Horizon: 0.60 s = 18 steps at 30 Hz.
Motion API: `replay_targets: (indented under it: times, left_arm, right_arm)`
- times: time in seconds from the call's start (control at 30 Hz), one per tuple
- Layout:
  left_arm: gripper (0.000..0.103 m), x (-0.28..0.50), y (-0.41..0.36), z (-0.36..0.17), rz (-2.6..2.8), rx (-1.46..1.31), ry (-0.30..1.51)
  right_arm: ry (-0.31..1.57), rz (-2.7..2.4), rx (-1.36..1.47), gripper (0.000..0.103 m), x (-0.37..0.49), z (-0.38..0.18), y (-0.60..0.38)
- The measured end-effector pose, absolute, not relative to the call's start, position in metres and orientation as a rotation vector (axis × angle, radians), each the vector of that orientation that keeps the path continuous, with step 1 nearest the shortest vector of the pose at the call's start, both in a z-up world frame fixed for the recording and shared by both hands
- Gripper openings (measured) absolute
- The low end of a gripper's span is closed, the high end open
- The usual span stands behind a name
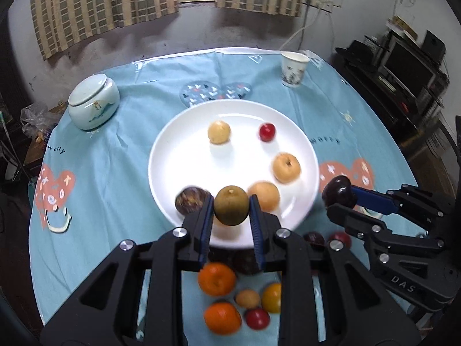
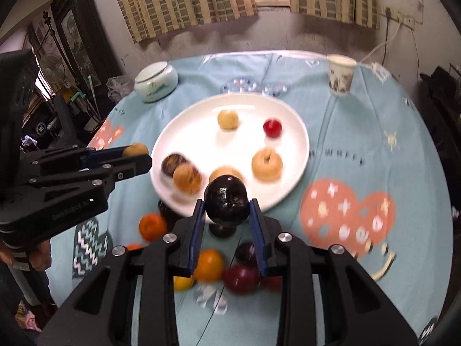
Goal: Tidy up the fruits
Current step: 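Carry the kiwi and dark plum over the white plate and open both grippers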
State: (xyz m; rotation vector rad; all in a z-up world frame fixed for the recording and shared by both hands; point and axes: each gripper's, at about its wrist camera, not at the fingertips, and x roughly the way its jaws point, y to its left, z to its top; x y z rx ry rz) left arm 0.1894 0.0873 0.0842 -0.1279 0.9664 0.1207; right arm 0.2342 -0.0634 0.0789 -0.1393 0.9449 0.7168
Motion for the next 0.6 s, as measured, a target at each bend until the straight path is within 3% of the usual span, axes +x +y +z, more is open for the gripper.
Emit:
replay_targets:
  times: [0.4,0.6]
  left_arm:
    - [0.025,0.249,0.115,0.044,0.178,-0.167,1.053]
    - [0.045,0.255,0.117,0.033,0.181,-0.173,1.072]
  right_arm:
    - [1.033,0.707,-0.204,0.032,0.296,0.041,-0.014]
    - [1.073,0.694,-0.207,0.032,0.306,0.028,-0.012]
